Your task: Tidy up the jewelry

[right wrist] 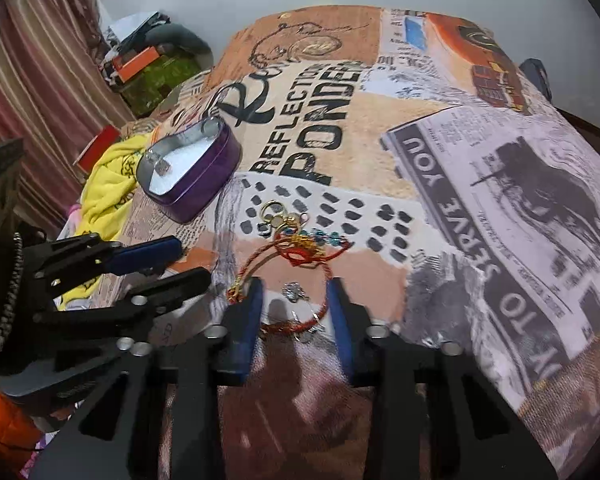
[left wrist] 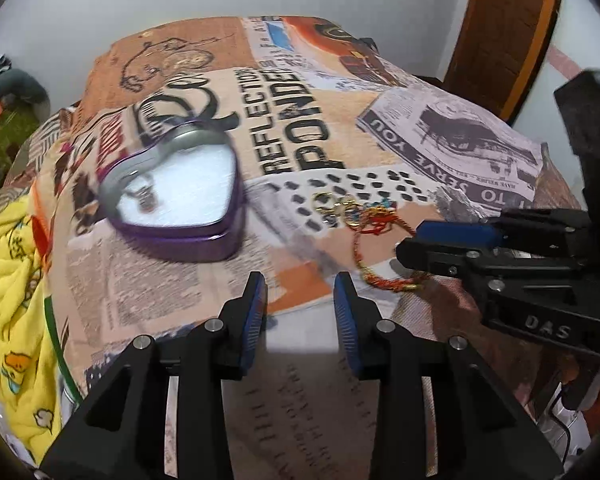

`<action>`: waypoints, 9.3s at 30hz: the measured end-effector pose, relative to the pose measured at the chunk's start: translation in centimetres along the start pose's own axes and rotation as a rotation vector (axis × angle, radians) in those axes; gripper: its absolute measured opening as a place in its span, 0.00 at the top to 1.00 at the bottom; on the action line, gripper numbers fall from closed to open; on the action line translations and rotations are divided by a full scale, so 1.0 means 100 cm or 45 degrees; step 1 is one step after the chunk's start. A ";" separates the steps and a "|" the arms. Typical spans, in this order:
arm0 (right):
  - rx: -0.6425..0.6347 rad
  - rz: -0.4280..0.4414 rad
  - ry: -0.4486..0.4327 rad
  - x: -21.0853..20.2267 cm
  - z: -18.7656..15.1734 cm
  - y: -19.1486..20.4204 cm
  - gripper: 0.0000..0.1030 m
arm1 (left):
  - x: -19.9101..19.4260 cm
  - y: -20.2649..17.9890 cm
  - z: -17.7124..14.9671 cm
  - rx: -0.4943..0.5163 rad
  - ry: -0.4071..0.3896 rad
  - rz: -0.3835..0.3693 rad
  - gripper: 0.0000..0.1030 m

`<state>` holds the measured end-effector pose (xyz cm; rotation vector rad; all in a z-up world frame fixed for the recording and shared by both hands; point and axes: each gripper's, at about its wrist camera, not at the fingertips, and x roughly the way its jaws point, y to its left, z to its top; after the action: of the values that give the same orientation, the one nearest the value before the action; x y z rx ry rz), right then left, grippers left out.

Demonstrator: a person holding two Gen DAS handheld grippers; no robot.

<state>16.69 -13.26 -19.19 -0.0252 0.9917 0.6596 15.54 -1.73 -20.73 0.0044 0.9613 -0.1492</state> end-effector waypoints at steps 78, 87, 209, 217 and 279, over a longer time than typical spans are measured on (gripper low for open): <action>0.059 -0.122 -0.251 -0.075 0.005 -0.007 0.91 | -0.062 0.012 0.042 -0.103 -0.247 -0.070 0.99; -0.055 -0.052 -0.363 -0.074 0.051 0.034 0.91 | -0.078 0.050 0.044 -0.137 -0.312 0.002 0.99; 0.050 -0.077 -0.014 -0.023 0.004 -0.032 0.64 | 0.009 0.001 0.049 -0.043 -0.078 -0.135 0.80; -0.068 -0.051 0.005 0.001 0.028 -0.011 0.64 | -0.003 0.030 0.038 -0.092 -0.084 -0.103 0.80; -0.267 0.099 -0.261 -0.019 0.090 0.086 0.78 | -0.075 0.100 0.044 -0.175 -0.340 0.009 0.80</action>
<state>18.35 -4.49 -10.30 -0.1021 0.7261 0.8187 16.19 8.76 -12.70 -0.1354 0.7032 -0.0742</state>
